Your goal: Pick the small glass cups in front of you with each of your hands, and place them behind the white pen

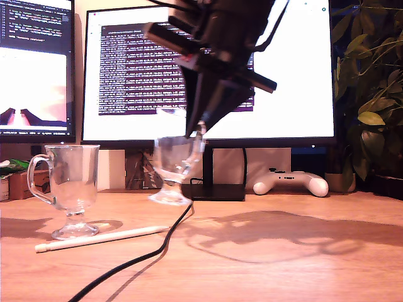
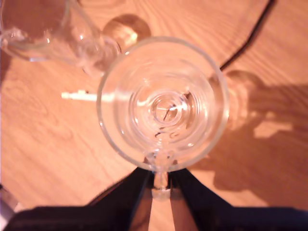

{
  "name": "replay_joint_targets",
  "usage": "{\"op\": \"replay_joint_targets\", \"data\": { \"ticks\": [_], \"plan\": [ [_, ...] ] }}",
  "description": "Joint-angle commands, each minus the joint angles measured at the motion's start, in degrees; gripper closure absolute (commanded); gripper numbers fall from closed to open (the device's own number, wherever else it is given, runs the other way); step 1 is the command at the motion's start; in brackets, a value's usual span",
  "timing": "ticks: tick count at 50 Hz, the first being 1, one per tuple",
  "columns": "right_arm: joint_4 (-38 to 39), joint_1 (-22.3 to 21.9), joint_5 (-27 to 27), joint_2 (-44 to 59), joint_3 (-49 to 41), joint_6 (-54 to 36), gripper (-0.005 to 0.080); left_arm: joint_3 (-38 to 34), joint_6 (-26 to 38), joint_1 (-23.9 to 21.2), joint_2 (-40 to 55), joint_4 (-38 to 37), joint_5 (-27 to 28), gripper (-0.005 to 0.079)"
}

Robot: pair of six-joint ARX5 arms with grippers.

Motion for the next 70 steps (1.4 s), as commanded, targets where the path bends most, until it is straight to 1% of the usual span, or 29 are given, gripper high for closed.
{"op": "replay_joint_targets", "data": {
  "ticks": [1, 7, 20, 29, 52, 70],
  "plan": [
    [0.7, -0.1, -0.1, 1.3, 2.4, -0.7, 0.0764, 0.1, -0.2, -0.2, -0.6, -0.2, 0.8, 0.0762],
    [0.7, -0.1, 0.0, 3.0, 4.8, -1.8, 0.0764, 0.1, -0.3, -0.3, -1.1, -1.4, 2.1, 0.0762],
    [0.8, -0.1, 0.0, 6.5, 9.0, -3.2, 0.0764, 0.1, -0.5, -0.7, -1.2, -2.2, 2.8, 0.0762],
    [2.1, -0.1, 0.0, 7.4, 9.1, -3.4, 0.0764, 0.1, -0.5, -1.4, -1.2, -2.6, 3.0, 0.0762],
    [5.2, -0.1, 0.0, 9.6, 9.3, -3.4, 0.0764, 0.1, -0.5, -1.4, -1.2, -2.7, 3.2, 0.0762],
    [7.0, -0.1, 0.0, 10.2, 9.4, -3.3, 0.0764, 0.1, -0.5, -3.0, -1.2, -2.5, 3.2, 0.0762]
  ]
}}
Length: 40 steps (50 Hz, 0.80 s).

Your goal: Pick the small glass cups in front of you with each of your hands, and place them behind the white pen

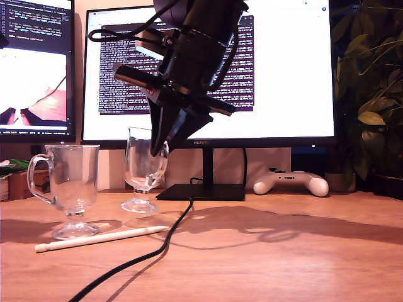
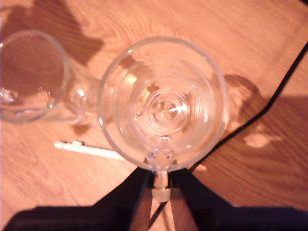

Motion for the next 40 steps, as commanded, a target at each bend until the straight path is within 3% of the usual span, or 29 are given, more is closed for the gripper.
{"op": "replay_joint_targets", "data": {
  "ticks": [1, 40],
  "plan": [
    [1.2, -0.1, -0.1, 0.0, 1.5, -0.3, 0.0764, 0.1, -0.2, -0.4, -0.2, 0.4, 0.1, 0.0762],
    [2.4, 0.5, -0.5, 3.1, 1.5, 0.1, 0.0764, 0.1, -0.2, -1.7, -0.2, 0.4, 0.1, 0.0762]
  ]
}}
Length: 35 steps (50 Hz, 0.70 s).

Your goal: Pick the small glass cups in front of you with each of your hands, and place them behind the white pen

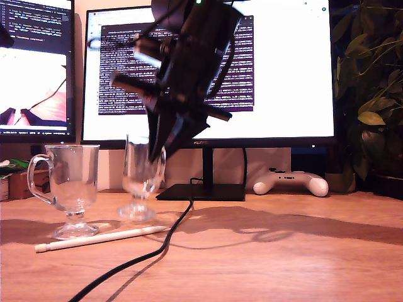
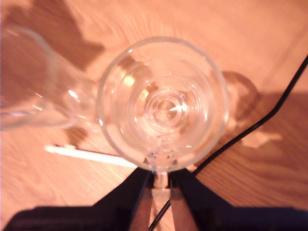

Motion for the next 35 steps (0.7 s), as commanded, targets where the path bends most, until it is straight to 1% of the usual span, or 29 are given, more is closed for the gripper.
{"op": "replay_joint_targets", "data": {
  "ticks": [1, 14, 25, 35],
  "plan": [
    [0.7, 0.5, -0.3, 0.3, 1.4, 0.0, 0.0764, 0.1, -0.2, -0.3, -0.2, 0.3, 0.1, 0.0761],
    [0.3, 1.1, -0.4, 0.6, 1.4, 0.0, 0.0759, 0.1, -0.2, -0.3, -0.2, 0.3, 0.1, 0.0762],
    [0.3, 1.6, -1.4, 0.6, 1.4, 0.3, 0.0655, 0.1, -0.2, -0.8, -0.2, 0.3, 0.1, 0.0762],
    [0.0, 1.8, -1.4, 0.6, 1.4, 0.3, 0.0629, 0.1, -0.2, -1.0, -0.2, 0.3, 0.1, 0.0762]
  ]
}}
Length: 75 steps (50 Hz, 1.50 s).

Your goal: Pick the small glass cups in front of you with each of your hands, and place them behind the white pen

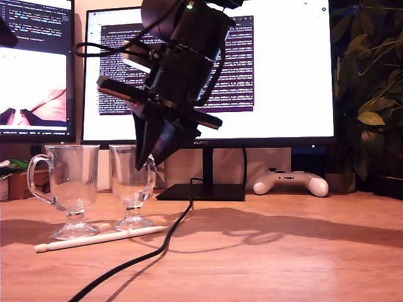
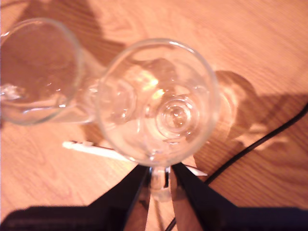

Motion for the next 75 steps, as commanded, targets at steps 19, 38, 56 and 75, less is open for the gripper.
{"op": "replay_joint_targets", "data": {
  "ticks": [19, 38, 56, 75],
  "plan": [
    [-2.1, 0.5, -0.6, 0.6, 3.4, 1.4, 0.055, 0.1, -0.2, -0.2, -0.2, 0.2, 0.1, 0.0762],
    [-10.4, 0.5, -0.6, 0.5, 8.1, 1.4, 0.055, 0.1, 0.3, -0.2, -0.2, -1.0, 0.1, 0.0761],
    [-16.2, -0.3, -0.5, -0.2, 8.1, 1.3, 0.061, 0.1, 2.2, -0.2, -0.2, -6.1, 0.1, 0.0761],
    [-18.0, -5.2, 0.1, -4.2, 8.1, -2.6, 0.0762, 0.1, 4.6, -0.2, -1.7, -13.8, 0.5, 0.0761]
  ]
}}
